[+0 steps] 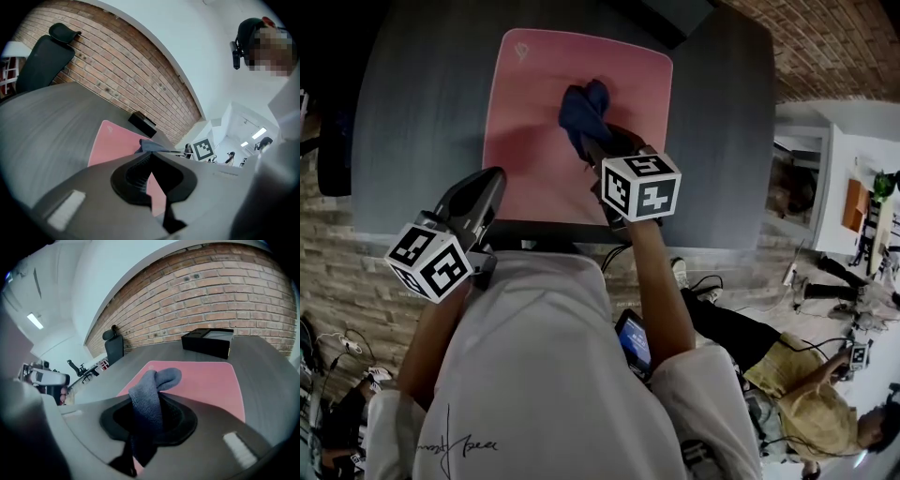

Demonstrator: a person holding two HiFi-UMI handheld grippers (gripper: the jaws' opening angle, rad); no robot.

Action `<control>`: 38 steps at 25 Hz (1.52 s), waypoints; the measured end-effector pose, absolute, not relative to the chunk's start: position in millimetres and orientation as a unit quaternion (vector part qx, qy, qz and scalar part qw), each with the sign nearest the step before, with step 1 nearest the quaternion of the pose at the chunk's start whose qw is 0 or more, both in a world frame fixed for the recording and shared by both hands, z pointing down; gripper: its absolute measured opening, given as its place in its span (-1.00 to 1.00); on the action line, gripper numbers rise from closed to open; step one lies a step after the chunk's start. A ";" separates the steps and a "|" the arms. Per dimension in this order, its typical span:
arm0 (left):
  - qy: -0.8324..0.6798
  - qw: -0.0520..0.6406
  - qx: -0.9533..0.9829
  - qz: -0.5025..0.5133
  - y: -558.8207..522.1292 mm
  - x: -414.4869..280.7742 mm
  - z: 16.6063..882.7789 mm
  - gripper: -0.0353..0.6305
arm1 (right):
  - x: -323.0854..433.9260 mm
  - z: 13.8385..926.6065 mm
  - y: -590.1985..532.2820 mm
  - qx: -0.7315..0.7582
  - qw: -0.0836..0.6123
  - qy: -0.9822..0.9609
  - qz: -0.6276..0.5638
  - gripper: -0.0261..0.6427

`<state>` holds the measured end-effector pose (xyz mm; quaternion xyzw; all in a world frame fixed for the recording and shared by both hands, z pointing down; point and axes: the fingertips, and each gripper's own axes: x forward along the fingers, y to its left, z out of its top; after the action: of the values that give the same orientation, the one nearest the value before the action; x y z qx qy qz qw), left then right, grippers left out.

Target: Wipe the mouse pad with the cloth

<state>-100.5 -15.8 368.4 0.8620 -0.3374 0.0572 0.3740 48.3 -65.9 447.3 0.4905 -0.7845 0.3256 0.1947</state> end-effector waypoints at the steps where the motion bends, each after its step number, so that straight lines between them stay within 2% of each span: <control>1: -0.337 0.371 0.863 0.056 -15.4 -99.3 365.4 -0.86 | 49.7 442.3 -64.4 0.490 0.191 -0.786 0.324 -0.68; 17: -0.326 0.337 0.881 0.055 -5.0 -64.3 333.7 -0.86 | 62.7 378.7 -25.7 0.480 0.135 -0.810 0.308 -0.70; 27: -0.341 0.316 0.884 0.058 -2.8 -66.3 323.7 -0.86 | 53.5 361.5 -2.2 0.481 0.139 -0.814 0.295 -0.70; 38: -0.368 0.300 0.877 0.068 8.4 -78.3 324.5 -0.85 | 43.6 339.4 24.4 0.488 0.098 -0.812 0.306 -0.70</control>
<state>-78.3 8.4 324.5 0.8775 -0.3679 0.0678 0.3001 43.6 24.4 339.4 0.4881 -0.8116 0.3058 0.0979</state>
